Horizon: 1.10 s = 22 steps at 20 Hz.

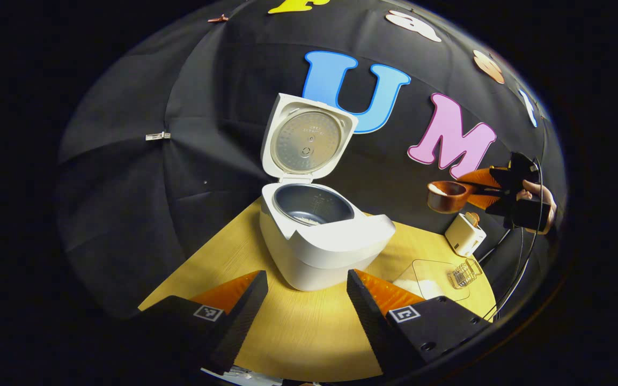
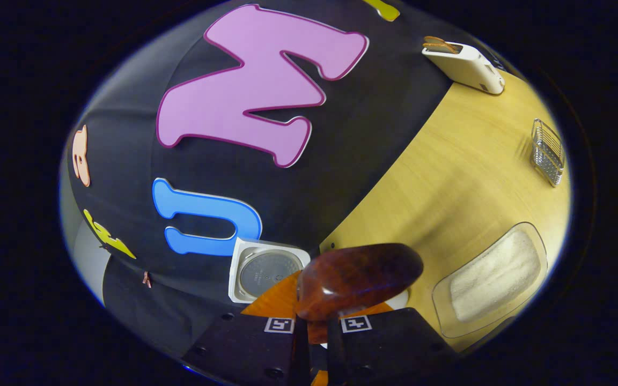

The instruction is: Close the left gripper, press the button to open the rice cooker; take a wooden spoon from the chopstick holder with the right hand, scoop a spoonful of rice and pour it into the rice cooker, then put the wooden spoon back into the chopstick holder.

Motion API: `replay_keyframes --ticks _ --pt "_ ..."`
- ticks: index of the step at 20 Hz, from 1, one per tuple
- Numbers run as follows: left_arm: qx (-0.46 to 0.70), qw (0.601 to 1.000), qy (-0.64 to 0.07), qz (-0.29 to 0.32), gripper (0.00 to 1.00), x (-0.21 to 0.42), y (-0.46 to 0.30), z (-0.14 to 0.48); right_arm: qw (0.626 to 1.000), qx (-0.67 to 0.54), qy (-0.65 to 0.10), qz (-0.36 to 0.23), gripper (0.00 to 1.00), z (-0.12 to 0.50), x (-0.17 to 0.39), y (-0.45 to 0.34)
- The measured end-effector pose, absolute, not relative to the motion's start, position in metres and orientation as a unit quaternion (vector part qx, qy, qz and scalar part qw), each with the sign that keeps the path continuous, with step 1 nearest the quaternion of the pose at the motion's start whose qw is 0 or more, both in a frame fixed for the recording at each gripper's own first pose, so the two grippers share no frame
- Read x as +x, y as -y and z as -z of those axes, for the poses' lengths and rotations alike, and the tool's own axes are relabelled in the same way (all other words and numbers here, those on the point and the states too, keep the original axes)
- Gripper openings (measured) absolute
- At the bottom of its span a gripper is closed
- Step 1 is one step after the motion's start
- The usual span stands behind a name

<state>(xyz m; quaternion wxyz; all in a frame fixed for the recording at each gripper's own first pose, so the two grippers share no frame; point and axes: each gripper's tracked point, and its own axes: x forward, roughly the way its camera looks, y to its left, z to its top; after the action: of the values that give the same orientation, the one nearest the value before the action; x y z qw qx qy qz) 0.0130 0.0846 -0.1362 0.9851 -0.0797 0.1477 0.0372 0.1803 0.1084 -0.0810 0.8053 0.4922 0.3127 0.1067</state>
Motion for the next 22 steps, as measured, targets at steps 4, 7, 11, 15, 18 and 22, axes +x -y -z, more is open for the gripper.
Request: replay_keyframes --ticks 4,7,11,15,18,22 --pt "-0.084 0.984 -0.151 -0.047 0.96 0.017 -0.098 0.138 0.801 0.486 -0.321 -0.139 0.17 0.077 0.202 -0.155" --pt "-0.088 0.982 -0.155 -0.055 0.96 0.018 -0.109 0.140 0.803 0.474 -0.328 -0.151 0.17 0.084 0.218 -0.185" --pt "-0.095 0.980 -0.163 -0.069 0.96 0.017 -0.128 0.146 0.818 0.437 -0.334 -0.164 0.17 0.101 0.235 -0.225" --pt "-0.095 0.978 -0.169 -0.082 0.96 0.019 -0.146 0.152 0.837 0.393 -0.335 -0.179 0.17 0.122 0.250 -0.263" --pt "-0.091 0.976 -0.178 -0.089 0.96 0.022 -0.154 0.159 0.872 0.317 -0.320 -0.190 0.17 0.145 0.258 -0.286" --pt "-0.092 0.975 -0.186 -0.083 0.96 0.029 -0.155 0.169 0.906 0.228 -0.296 -0.201 0.16 0.171 0.262 -0.307"
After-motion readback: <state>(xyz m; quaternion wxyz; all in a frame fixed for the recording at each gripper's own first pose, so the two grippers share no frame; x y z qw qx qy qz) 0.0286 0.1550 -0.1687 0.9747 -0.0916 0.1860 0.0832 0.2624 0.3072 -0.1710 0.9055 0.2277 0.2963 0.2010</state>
